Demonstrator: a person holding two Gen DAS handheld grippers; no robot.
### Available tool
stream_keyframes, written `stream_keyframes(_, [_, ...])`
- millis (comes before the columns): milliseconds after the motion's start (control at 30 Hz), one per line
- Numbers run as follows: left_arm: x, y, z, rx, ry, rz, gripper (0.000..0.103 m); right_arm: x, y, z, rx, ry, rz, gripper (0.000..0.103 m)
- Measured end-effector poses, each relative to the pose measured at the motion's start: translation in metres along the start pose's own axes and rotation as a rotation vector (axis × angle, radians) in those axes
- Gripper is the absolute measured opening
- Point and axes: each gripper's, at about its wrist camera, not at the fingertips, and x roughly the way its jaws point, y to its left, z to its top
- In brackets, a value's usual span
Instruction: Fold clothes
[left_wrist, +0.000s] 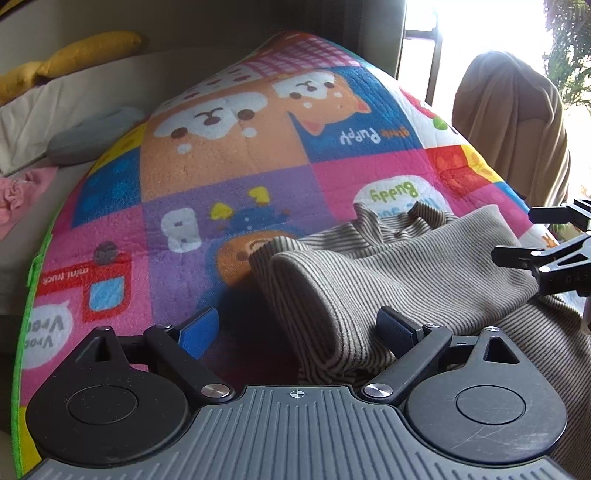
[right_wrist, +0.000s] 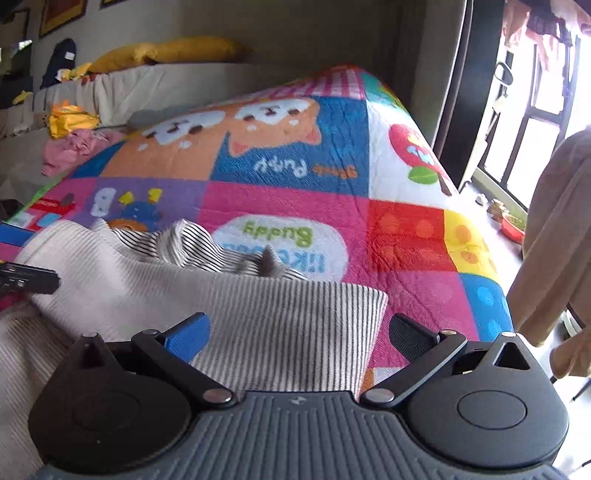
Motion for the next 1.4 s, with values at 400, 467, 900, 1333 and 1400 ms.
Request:
stream_keyframes(400, [-0.005,0.008,0.002,-0.016,-0.017,-0.006,0.096,-0.002,-0.036,-0.018,0.151,0.025,-0.006,0.103])
stream_keyframes(467, [-0.001,0.007,-0.001,-0.003,-0.008,0.006,0.096,-0.011,-0.036,-0.024,0.132,0.019,-0.001,0.103])
stream_keyframes(900, [-0.012,0.005,-0.003,-0.008,-0.017,0.006,0.097,-0.032,-0.030,-0.034,0.108,0.010,0.068,0.103])
stream_keyframes(1333, [-0.007,0.000,-0.009,0.019,0.005,0.019,0.099,-0.018,-0.023,-0.043,0.078,0.072,0.053,0.103])
stream_keyframes(1400, [-0.009,-0.001,-0.008,0.027,0.002,0.025,0.099,-0.021,-0.024,-0.040,0.079,0.063,0.054,0.103])
